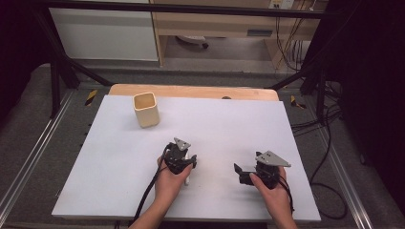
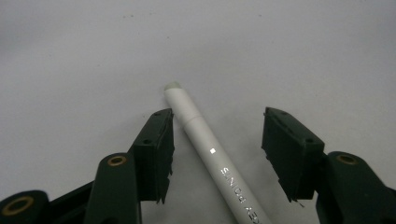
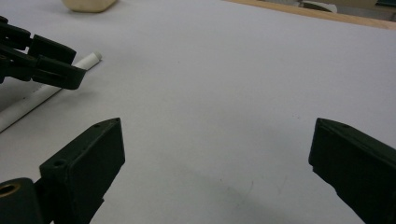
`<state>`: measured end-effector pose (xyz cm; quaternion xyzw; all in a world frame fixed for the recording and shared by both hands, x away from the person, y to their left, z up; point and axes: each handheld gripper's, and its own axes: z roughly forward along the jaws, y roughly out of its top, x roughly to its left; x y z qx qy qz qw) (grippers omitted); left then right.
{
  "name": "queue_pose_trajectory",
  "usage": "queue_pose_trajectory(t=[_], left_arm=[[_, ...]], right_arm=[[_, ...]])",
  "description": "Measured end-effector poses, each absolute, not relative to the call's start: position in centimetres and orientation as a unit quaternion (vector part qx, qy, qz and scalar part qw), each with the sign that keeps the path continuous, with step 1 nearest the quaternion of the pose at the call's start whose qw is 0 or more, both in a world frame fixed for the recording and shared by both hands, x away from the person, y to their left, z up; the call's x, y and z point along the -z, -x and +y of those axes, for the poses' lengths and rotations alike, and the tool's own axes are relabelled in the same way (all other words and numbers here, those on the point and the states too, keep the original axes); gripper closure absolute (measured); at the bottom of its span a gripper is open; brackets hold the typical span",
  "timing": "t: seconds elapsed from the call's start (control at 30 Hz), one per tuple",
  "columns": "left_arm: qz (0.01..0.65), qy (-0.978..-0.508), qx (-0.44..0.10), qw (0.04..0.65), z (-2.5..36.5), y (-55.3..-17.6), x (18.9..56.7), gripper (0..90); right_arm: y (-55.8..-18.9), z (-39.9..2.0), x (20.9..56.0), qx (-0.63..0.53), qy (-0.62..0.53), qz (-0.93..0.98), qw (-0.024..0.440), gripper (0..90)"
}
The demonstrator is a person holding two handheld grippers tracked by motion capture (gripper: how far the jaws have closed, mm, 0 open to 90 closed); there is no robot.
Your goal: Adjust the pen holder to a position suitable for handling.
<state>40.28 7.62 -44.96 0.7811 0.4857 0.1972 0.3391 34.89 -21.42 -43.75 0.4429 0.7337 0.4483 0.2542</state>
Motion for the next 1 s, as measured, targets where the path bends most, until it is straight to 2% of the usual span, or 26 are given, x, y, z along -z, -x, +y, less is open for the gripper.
queue_pose_trajectory(t=[0.33,0.63,1.0], left_arm=[[0.499,-0.773,-0.2,0.337,7.63,-40.56,45.17,49.4],[0.487,-0.777,-0.216,0.334,7.87,-40.52,45.33,67.6],[0.469,-0.786,-0.224,0.335,7.57,-40.26,45.47,77.1]], right_arm=[[-34.89,-21.64,43.59,-0.453,-0.442,0.731,0.256,4.0],[-34.88,-21.68,43.53,-0.454,-0.444,0.73,0.254,4.1],[-34.87,-21.61,43.53,-0.456,-0.439,0.732,0.253,4.1]])
